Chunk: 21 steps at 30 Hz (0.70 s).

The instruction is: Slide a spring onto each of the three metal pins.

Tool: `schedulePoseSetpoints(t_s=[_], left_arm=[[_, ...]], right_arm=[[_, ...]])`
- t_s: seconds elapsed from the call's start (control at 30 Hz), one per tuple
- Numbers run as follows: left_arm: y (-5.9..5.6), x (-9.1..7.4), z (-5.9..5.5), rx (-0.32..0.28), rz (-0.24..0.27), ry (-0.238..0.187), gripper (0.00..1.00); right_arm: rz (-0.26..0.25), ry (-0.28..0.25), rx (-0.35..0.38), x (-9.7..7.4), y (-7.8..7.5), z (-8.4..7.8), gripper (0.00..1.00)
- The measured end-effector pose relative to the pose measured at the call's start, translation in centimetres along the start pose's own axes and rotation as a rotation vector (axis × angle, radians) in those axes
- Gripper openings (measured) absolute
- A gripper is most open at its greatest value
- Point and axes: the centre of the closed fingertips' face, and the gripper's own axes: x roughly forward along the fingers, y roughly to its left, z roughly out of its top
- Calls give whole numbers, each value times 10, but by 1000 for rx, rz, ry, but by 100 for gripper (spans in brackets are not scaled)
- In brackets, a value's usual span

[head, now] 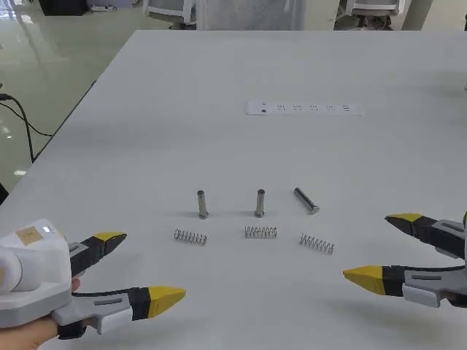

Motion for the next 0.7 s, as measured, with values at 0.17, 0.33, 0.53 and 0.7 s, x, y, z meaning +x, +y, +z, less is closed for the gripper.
schedulePoseSetpoints(t_s=[0.17,0.33,0.53,0.7], left_arm=[[-1,0,0,1,-1,0,86],[-1,-1,-1,0,-1,0,85],[-1,-1,-1,-2,0,-2,85],[-1,-1,-1,-2,-1,-2,85]], right_arm=[[-1,2,0,0,1,-1,82],[0,7,-2,-1,2,-2,82],[-2,9,0,-1,2,-3,82],[-1,10,0,-1,3,-3,82]])
